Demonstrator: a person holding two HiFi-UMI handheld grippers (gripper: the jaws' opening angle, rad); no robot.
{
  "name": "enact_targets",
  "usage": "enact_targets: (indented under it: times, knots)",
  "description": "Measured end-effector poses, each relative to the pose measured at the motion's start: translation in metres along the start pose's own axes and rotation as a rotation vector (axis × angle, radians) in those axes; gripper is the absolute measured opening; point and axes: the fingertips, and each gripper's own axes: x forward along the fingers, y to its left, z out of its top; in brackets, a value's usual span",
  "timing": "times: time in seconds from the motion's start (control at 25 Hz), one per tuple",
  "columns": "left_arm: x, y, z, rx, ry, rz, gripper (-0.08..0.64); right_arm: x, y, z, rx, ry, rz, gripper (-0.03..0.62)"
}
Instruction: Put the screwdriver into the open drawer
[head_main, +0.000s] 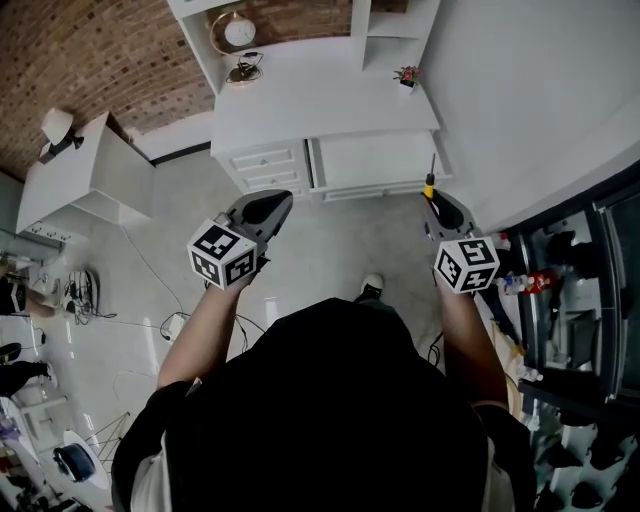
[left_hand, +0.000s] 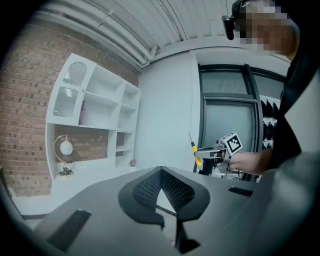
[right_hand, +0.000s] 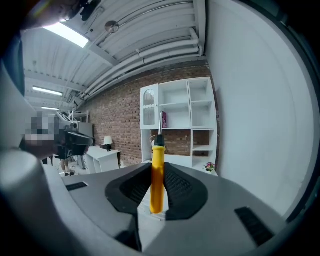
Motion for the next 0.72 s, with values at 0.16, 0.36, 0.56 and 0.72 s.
enact_targets:
  times: [0.16,0.36,0.56,0.72]
  knots:
    - [0.013,0.014,-0.010,-0.012,0.035,-0.008,0.015,0.017,-0.004,0.000,0.022,-0.010,0.016,0.084]
    - [0.032,0.024,-0.021,-0.019,0.070,-0.013,0.015,0.035,-0.019,-0.004,0.040,-0.002,0.017,0.084]
    - [0.059,0.039,-0.024,-0.031,0.089,-0.005,0.015,0.060,-0.033,-0.003,0.046,-0.004,0.051,0.084]
    - [0.079,0.048,-0.018,-0.033,0.088,0.009,0.014,0.076,-0.052,-0.003,0.049,0.007,0.062,0.084]
